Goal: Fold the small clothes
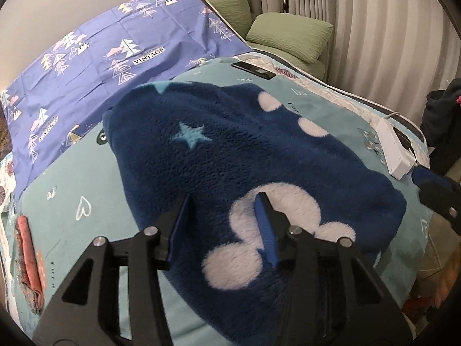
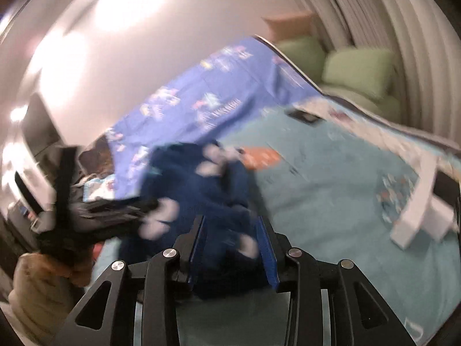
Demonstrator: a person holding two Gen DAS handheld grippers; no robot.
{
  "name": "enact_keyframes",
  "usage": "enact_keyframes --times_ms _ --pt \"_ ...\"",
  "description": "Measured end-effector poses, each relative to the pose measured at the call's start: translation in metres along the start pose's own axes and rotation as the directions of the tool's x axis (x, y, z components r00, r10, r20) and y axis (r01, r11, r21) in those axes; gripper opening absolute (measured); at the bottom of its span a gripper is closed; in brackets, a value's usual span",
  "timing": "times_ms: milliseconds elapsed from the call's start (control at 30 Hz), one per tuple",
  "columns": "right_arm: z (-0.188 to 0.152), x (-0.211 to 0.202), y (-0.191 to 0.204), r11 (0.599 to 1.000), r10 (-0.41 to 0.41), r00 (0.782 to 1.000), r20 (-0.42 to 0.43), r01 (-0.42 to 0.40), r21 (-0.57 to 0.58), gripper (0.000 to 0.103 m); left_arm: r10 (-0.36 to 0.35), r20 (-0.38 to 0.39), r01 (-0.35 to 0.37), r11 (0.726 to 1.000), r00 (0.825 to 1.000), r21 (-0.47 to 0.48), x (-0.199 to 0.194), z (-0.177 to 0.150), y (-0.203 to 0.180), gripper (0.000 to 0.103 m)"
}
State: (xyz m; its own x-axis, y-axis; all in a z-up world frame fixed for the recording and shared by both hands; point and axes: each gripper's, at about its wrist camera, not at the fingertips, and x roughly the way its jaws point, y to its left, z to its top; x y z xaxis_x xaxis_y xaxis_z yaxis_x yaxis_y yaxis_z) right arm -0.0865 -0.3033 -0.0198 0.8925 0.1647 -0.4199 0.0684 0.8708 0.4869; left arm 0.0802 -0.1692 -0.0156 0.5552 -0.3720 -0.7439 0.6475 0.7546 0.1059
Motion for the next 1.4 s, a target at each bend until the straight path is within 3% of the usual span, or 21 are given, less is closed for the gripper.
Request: enact_keyframes --times_ms 67,133,200,233,267,367,500,600,700,800,967,1067,1167,1233,1300,1400 --pt "0.002 0.009 0.006 0.997 0.081 0.996 -0.039 -0.081 0.017 0.037 0.001 0.007 -0.001 1.0 1.0 0.011 0.002 -0.004 -0.003 0.047" --pt "-0.001 0.026 0.007 0.993 0.111 0.99 -0.092 -0.108 0.04 0.034 -0.002 0.017 0.002 1.0 1.0 0.002 0.0 -0.009 -0.001 0.047" --pt "-0.008 0.053 -0.002 0.998 0.043 0.986 -0.161 -0.035 0.054 0.031 -0.017 0.026 0.018 1.0 1.0 -0.008 -0.004 -0.012 0.002 0.048" --pt "-0.014 0.067 -0.011 0.997 -0.004 0.979 -0.204 0.018 0.068 0.017 -0.037 0.027 0.038 0.999 0.999 -0.015 -0.009 -0.014 0.004 0.048" --pt "-0.019 0.076 -0.021 0.995 -0.004 0.973 -0.232 0.027 0.095 0.013 -0.059 0.026 0.06 0.998 0.998 -0.022 -0.014 -0.015 0.005 0.048" --pt "-0.02 0.072 -0.031 0.99 0.039 0.974 -0.223 -0.007 0.143 0.012 -0.099 0.052 0.101 0.994 0.994 -0.029 -0.039 -0.022 0.006 0.048" --pt "-0.015 0.062 -0.019 0.997 0.003 0.977 -0.213 0.013 0.076 0.015 -0.148 0.074 0.148 0.989 0.986 0.009 -0.059 -0.045 -0.004 0.048" --pt "-0.014 0.06 -0.006 0.999 -0.037 0.976 -0.213 0.04 0.009 0.016 -0.142 0.034 0.141 0.99 0.989 0.032 -0.045 -0.056 -0.008 0.047" --pt "-0.024 0.08 -0.014 0.997 -0.075 0.958 -0.277 0.076 -0.007 0.014 -0.133 -0.003 0.133 0.99 0.991 0.049 -0.02 -0.065 -0.011 0.047" --pt "-0.032 0.081 -0.017 0.997 -0.08 0.962 -0.262 0.082 -0.004 0.013 -0.12 0.022 0.118 0.991 0.993 0.059 -0.016 -0.07 -0.013 0.047" --pt "-0.024 0.066 -0.006 0.996 -0.091 0.96 -0.264 0.084 -0.036 0.014 -0.112 0.067 0.108 0.992 0.991 0.058 -0.038 -0.067 -0.011 0.047" --pt "-0.003 0.05 0.012 0.993 -0.081 0.978 -0.192 0.063 -0.095 0.016 -0.131 0.147 0.124 0.991 0.981 0.052 -0.06 -0.055 -0.006 0.047" --pt "0.016 0.052 0.024 0.991 -0.069 0.984 -0.163 0.048 -0.128 0.016 -0.084 0.19 0.078 0.996 0.978 0.04 -0.064 -0.034 0.002 0.055" --pt "0.027 0.06 0.031 0.988 -0.069 0.986 -0.154 0.046 -0.148 0.016 -0.061 0.185 0.062 0.998 0.981 0.001 -0.053 -0.021 0.011 0.055" --pt "0.034 0.071 0.034 0.988 -0.063 0.985 -0.158 0.039 -0.152 0.016 -0.087 0.166 0.097 0.994 0.982 -0.055 -0.037 -0.013 0.023 0.055" --pt "0.032 0.105 0.023 0.991 -0.067 0.97 -0.234 0.037 -0.131 0.018 -0.127 0.092 0.139 0.981 0.988 -0.138 0.003 -0.014 0.038 0.055"
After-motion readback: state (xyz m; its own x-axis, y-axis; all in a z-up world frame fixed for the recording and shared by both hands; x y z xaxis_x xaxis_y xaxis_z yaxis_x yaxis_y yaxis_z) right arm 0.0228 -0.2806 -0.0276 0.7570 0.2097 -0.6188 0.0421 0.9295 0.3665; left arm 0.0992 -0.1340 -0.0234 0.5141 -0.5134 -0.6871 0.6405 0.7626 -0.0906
